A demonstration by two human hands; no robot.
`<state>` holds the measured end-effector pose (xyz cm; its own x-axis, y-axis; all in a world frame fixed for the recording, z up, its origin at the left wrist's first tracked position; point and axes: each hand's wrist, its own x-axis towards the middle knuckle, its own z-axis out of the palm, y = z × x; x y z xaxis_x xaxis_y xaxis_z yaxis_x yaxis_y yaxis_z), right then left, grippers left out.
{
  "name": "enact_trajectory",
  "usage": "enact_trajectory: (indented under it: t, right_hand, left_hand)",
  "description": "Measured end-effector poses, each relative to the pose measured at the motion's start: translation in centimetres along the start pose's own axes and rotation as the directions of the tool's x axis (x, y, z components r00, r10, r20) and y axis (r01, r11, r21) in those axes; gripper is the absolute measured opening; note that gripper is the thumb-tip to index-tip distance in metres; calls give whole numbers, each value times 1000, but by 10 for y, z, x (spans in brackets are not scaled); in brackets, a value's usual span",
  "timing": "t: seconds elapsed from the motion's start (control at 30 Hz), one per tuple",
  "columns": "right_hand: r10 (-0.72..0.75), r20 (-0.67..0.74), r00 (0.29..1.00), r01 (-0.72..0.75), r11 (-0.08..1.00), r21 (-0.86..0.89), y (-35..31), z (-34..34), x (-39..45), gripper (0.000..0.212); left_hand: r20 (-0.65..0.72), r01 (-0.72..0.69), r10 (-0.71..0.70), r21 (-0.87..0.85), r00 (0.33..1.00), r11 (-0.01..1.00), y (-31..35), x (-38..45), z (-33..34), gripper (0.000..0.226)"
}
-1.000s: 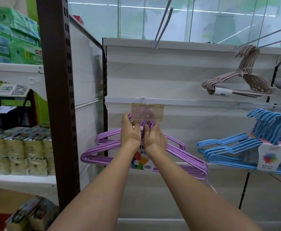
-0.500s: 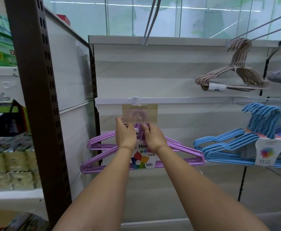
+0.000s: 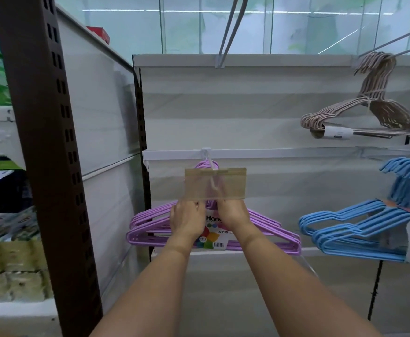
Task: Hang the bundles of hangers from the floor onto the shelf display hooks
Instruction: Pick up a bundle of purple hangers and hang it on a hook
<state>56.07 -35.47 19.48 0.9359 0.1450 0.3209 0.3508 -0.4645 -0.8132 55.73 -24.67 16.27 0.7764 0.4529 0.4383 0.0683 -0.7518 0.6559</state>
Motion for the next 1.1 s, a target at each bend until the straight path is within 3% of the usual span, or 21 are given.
enact_trajectory:
  t: [0.1,0.17,0.33,0.6,0.9,1.1]
  right_hand:
    - [-63,-14,998,61,993,-101,9,5,9,28]
    - [-82,-14,997,77,975,-208,19,5,12,26]
    - [-40,59,997,61,910,-409,48,3,17,48]
    - [-24,29,999,34,896,-443,47,6,25,44]
    - [-53,37,998,63,902,-427,55,9,15,59]
    - [-78,58,995,97,866,-491,66,-3,-13,62]
  left_hand:
    - [80,-126,110,233,991,964,-6,2,3,49]
    - [99,-135,112,269,989,954,-8,5,5,51]
    - [68,-94,76,318,995,943,-6,7,6,53]
    - [-48,-18,30,236,998,972,-2,5,17,38]
    - [-78,60,-40,277,996,959,2,-4,21,45]
    - [-57,-21,39,286,998,958,-2,-35,10,57]
